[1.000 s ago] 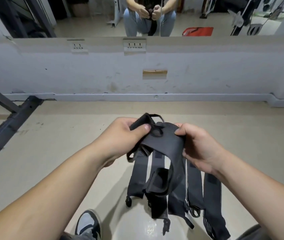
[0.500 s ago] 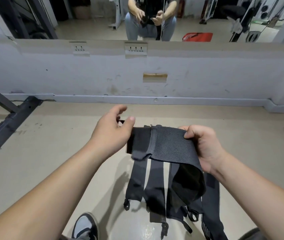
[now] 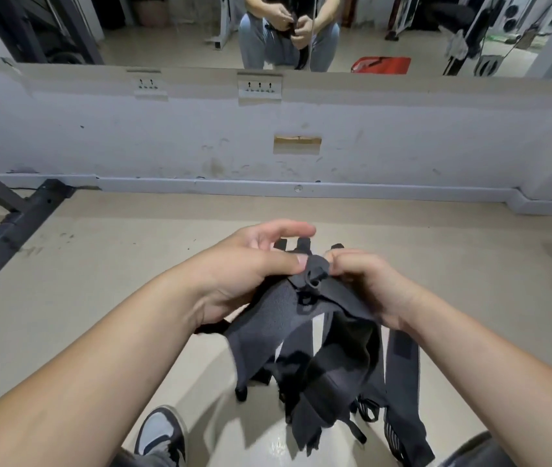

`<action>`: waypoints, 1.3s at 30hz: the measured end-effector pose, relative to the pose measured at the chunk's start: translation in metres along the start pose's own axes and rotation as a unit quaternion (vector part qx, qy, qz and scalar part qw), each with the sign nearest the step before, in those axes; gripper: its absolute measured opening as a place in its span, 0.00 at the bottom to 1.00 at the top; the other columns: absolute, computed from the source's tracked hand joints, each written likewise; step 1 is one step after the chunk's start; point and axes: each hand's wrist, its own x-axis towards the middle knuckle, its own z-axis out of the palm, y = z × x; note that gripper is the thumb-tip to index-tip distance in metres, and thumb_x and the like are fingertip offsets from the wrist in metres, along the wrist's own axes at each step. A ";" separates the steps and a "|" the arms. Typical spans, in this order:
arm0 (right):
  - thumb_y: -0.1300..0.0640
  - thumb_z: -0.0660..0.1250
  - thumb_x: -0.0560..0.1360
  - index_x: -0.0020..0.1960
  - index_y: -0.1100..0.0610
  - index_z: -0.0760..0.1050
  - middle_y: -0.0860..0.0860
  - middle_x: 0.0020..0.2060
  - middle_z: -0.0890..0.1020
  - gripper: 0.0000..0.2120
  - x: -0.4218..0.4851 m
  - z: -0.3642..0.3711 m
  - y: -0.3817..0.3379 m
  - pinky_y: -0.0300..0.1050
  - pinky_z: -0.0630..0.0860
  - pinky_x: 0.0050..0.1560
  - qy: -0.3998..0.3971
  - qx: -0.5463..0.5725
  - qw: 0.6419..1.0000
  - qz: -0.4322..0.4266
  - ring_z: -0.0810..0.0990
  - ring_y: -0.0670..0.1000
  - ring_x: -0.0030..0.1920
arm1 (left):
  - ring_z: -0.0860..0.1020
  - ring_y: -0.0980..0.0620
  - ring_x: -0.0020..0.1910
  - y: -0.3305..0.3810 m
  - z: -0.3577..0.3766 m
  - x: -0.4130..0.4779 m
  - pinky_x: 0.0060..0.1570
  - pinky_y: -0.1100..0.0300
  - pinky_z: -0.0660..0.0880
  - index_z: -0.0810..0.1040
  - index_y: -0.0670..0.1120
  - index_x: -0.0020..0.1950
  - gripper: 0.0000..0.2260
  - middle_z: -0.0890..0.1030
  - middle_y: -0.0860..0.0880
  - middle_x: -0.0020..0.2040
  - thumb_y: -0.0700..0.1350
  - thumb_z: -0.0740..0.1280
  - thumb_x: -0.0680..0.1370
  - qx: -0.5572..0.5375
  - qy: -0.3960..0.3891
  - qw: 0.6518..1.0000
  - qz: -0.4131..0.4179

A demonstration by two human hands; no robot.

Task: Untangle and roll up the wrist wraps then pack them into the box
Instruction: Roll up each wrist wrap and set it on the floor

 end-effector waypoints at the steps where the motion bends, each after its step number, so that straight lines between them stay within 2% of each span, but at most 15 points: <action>1: 0.58 0.72 0.64 0.47 0.60 0.78 0.60 0.46 0.80 0.13 0.001 0.001 0.003 0.47 0.74 0.45 0.014 -0.060 0.997 -0.036 0.79 0.58 0.47 | 0.84 0.47 0.43 0.000 0.003 0.000 0.46 0.58 0.82 0.83 0.46 0.64 0.16 0.85 0.42 0.46 0.34 0.72 0.78 -0.038 0.013 0.999 0.010; 4: 0.62 0.72 0.72 0.58 0.54 0.84 0.52 0.53 0.87 0.15 0.001 0.006 0.004 0.41 0.80 0.52 0.035 -0.090 0.985 -0.140 0.84 0.49 0.54 | 0.85 0.49 0.41 0.001 0.011 0.002 0.41 0.60 0.83 0.84 0.40 0.58 0.08 0.87 0.42 0.46 0.36 0.67 0.83 -0.127 0.094 0.987 0.031; 8: 0.74 0.60 0.68 0.64 0.60 0.79 0.52 0.54 0.86 0.27 -0.011 0.012 -0.002 0.42 0.80 0.55 -0.061 -0.054 0.978 -0.194 0.84 0.49 0.55 | 0.85 0.47 0.41 0.003 0.011 0.004 0.41 0.58 0.84 0.83 0.37 0.59 0.08 0.86 0.38 0.47 0.37 0.69 0.82 -0.194 0.166 0.965 0.067; 11: 0.73 0.63 0.80 0.62 0.56 0.80 0.49 0.55 0.87 0.18 -0.012 0.020 -0.003 0.40 0.79 0.60 0.006 -0.102 0.963 -0.250 0.83 0.45 0.57 | 0.85 0.47 0.41 0.006 0.013 0.003 0.40 0.58 0.84 0.83 0.38 0.60 0.08 0.86 0.37 0.49 0.38 0.69 0.82 -0.197 0.159 0.964 0.080; 14: 0.68 0.60 0.85 0.65 0.58 0.80 0.46 0.57 0.87 0.14 -0.012 0.020 -0.009 0.37 0.76 0.62 0.027 -0.123 0.959 -0.256 0.83 0.44 0.61 | 0.85 0.47 0.45 0.008 0.009 0.000 0.48 0.57 0.85 0.82 0.39 0.62 0.11 0.86 0.38 0.51 0.39 0.73 0.79 -0.139 0.134 0.977 0.089; 16: 0.70 0.58 0.85 0.66 0.57 0.78 0.45 0.58 0.86 0.16 -0.013 0.018 -0.011 0.37 0.76 0.63 0.023 -0.144 0.958 -0.248 0.82 0.43 0.63 | 0.86 0.47 0.47 0.008 0.004 -0.002 0.52 0.56 0.84 0.80 0.40 0.65 0.21 0.87 0.41 0.50 0.35 0.78 0.73 -0.104 0.111 0.985 0.085; 18: 0.69 0.57 0.86 0.67 0.56 0.77 0.45 0.60 0.86 0.16 -0.013 0.019 -0.008 0.39 0.76 0.65 0.028 -0.175 0.954 -0.241 0.82 0.44 0.64 | 0.86 0.50 0.45 0.006 0.002 -0.004 0.48 0.60 0.83 0.79 0.41 0.66 0.23 0.88 0.43 0.48 0.30 0.78 0.73 -0.045 0.110 0.989 0.084; 20: 0.66 0.57 0.86 0.67 0.55 0.76 0.48 0.61 0.85 0.15 -0.012 0.022 -0.003 0.48 0.76 0.69 0.044 -0.197 0.952 -0.230 0.81 0.48 0.66 | 0.85 0.56 0.43 0.003 0.002 -0.004 0.44 0.66 0.80 0.79 0.43 0.66 0.20 0.87 0.48 0.49 0.32 0.76 0.76 0.067 0.140 0.983 0.094; 22: 0.62 0.57 0.86 0.66 0.52 0.75 0.49 0.60 0.84 0.13 -0.010 0.025 -0.001 0.58 0.75 0.71 0.064 -0.209 0.949 -0.226 0.81 0.51 0.65 | 0.86 0.54 0.45 0.000 0.000 -0.003 0.44 0.62 0.81 0.80 0.49 0.64 0.14 0.87 0.51 0.51 0.41 0.75 0.79 0.226 0.163 0.954 0.112; 25: 0.58 0.56 0.86 0.62 0.48 0.75 0.49 0.55 0.85 0.12 -0.009 0.028 -0.002 0.62 0.76 0.66 0.086 -0.218 0.946 -0.223 0.82 0.53 0.60 | 0.83 0.50 0.43 0.000 -0.005 -0.002 0.45 0.53 0.79 0.79 0.54 0.57 0.06 0.85 0.54 0.45 0.54 0.70 0.82 0.445 0.156 0.870 0.145; 28: 0.55 0.56 0.84 0.61 0.44 0.73 0.49 0.55 0.84 0.11 -0.009 0.033 0.001 0.63 0.76 0.64 0.087 -0.234 0.946 -0.205 0.81 0.52 0.58 | 0.77 0.47 0.41 0.004 -0.004 -0.003 0.40 0.50 0.74 0.73 0.56 0.45 0.12 0.79 0.54 0.38 0.60 0.61 0.83 0.566 0.150 0.798 0.142; 31: 0.48 0.59 0.80 0.63 0.44 0.71 0.48 0.58 0.84 0.12 -0.010 0.034 0.000 0.61 0.74 0.68 0.070 -0.210 0.960 -0.173 0.81 0.49 0.61 | 0.71 0.45 0.37 0.005 -0.003 -0.004 0.36 0.51 0.65 0.60 0.56 0.38 0.18 0.71 0.55 0.33 0.61 0.58 0.84 0.605 0.147 0.770 0.138; 34: 0.38 0.61 0.76 0.62 0.41 0.74 0.45 0.60 0.84 0.17 -0.013 0.030 -0.004 0.61 0.71 0.73 0.040 -0.155 0.976 -0.149 0.80 0.48 0.66 | 0.71 0.43 0.38 0.006 -0.001 -0.004 0.37 0.51 0.65 0.59 0.54 0.39 0.18 0.70 0.55 0.33 0.62 0.55 0.83 0.631 0.152 0.747 0.143; 37: 0.43 0.60 0.82 0.62 0.44 0.76 0.53 0.60 0.84 0.12 -0.016 0.036 -0.007 0.67 0.72 0.71 0.052 -0.116 0.975 -0.183 0.81 0.52 0.64 | 0.70 0.46 0.42 0.004 -0.003 -0.003 0.39 0.51 0.67 0.64 0.54 0.44 0.15 0.70 0.54 0.39 0.63 0.54 0.82 0.629 0.162 0.738 0.180; 39: 0.50 0.59 0.85 0.62 0.51 0.76 0.61 0.61 0.83 0.11 -0.015 0.039 -0.006 0.67 0.73 0.70 0.059 -0.064 0.977 -0.196 0.82 0.54 0.59 | 0.71 0.50 0.43 0.000 -0.006 -0.003 0.41 0.53 0.68 0.70 0.54 0.48 0.13 0.72 0.55 0.42 0.61 0.57 0.82 0.582 0.161 0.771 0.203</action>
